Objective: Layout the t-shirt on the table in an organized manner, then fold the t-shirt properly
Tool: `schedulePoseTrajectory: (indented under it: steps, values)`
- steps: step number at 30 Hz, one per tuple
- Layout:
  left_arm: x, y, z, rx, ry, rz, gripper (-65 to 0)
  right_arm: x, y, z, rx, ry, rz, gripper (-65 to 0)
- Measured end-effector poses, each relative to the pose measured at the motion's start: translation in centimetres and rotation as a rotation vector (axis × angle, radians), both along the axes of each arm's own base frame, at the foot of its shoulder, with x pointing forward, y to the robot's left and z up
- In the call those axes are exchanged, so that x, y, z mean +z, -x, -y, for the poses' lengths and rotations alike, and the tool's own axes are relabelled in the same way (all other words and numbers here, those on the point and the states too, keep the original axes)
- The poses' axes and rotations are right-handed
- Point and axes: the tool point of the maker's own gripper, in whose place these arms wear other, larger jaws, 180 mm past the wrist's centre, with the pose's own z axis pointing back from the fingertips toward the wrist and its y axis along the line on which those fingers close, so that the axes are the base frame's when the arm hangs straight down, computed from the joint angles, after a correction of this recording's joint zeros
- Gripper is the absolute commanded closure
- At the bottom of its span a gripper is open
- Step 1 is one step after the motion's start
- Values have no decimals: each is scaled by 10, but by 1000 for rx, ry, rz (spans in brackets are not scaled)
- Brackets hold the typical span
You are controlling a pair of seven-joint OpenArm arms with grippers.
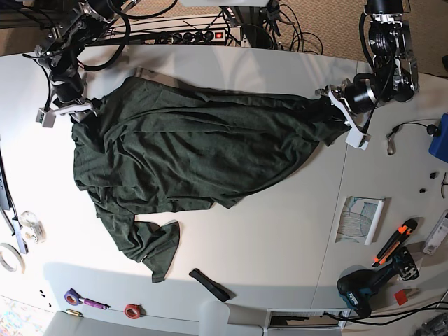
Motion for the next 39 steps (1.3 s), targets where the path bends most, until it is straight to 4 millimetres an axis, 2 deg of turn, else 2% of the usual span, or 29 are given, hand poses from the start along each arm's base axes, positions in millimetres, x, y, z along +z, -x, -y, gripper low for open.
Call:
schedulePoseTrajectory:
  steps: [1, 5, 7, 15, 17, 19, 21, 23, 27, 30, 35, 39]
  values:
    - [0, 0, 0, 0, 0, 0, -31, -3, 2, -2, 13, 0, -19, 0]
    - [0, 0, 0, 0, 0, 0, -28, -2, 2, -8, 41, -17, -10, 0]
    - [0, 0, 0, 0, 0, 0, 0, -2, 1, -10, 49, -22, -4, 0]
    - [2, 1, 2, -19, 4, 16, 0, 0, 1, -20, 92, -58, 6, 0]
    - [7, 0, 6, -33, 32, 38, 0, 2, 2, -26, 131, -85, 11, 0]
    - [21, -4, 14, -57, 96, 87, 0, 7, 3, -31, 194, -86, 16, 0]
    - [36, -10, 16, -68, 149, 135, 0, 23, 2, -28, 218, -56, 31, 0]
    - [47, -16, 14, -90, 161, 176, 0, 47, -3, -23, 229, 0, 78, 0]
    - [66, -23, 17, -141, 186, 227, 0, 88, -10, -28, 274, 102, 154, 0]
    - [95, -33, 20, -207, 177, 332, 0, 117, -12, -27, 286, 193, 206, 0]
    - [141, -68, 5, -246, 98, 487, 0, 152, -20, -29, 276, 266, 323, 0]
    - [178, -101, 1, -216, 65, 595, 0, 165, -32, -21, 257, 306, 349, 0]
